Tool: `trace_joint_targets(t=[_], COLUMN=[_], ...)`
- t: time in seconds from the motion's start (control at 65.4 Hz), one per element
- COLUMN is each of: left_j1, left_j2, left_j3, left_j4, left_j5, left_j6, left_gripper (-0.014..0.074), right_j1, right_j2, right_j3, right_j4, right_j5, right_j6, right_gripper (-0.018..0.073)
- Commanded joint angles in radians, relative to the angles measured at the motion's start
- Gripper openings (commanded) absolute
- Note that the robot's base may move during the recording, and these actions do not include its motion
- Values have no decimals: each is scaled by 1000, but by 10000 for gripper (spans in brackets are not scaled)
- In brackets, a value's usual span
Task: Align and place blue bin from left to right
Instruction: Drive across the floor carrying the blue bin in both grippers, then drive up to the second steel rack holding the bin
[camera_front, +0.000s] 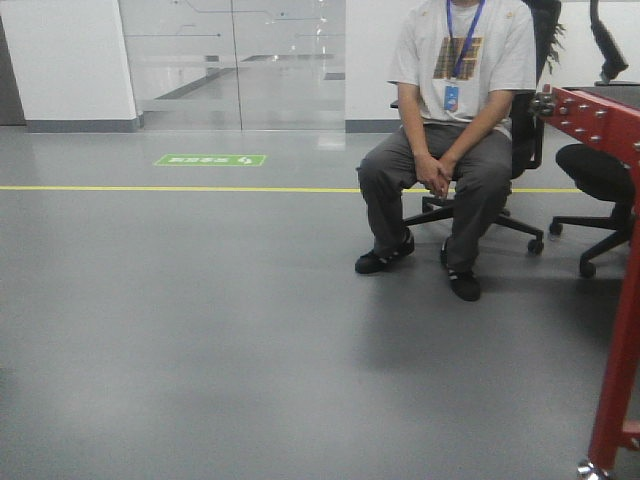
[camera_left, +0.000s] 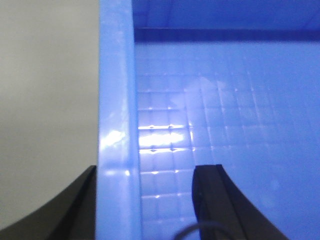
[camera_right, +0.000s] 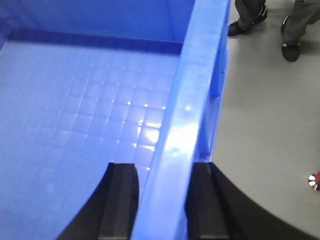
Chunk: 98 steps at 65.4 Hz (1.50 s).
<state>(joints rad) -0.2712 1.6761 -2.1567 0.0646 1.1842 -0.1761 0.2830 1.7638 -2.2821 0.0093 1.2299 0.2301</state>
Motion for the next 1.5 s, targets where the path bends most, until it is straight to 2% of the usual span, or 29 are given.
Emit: trace_joint_targets(t=[0.0, 0.658, 1.132, 1.484], left_j1=[-25, -25, -25, -25], left_j2=[-37, -37, -37, -37], left_j3=[-22, -22, -22, -22], left_j4=[-76, -65, -55, -55], left_j5=[-99, -335, -356, -425], left_j6=[41, 41, 41, 41], left_gripper=[-111, -111, -111, -111], right_j1=[-2, -2, -2, -2], right_j2=[-8, -8, -8, -8], right_j3=[-13, -13, -13, -13], right_j4=[-33, -33, -33, -33], right_j5=[-117, -146, -146, -146], right_j6=[23, 23, 23, 23], right_gripper=[-70, -70, -70, -70])
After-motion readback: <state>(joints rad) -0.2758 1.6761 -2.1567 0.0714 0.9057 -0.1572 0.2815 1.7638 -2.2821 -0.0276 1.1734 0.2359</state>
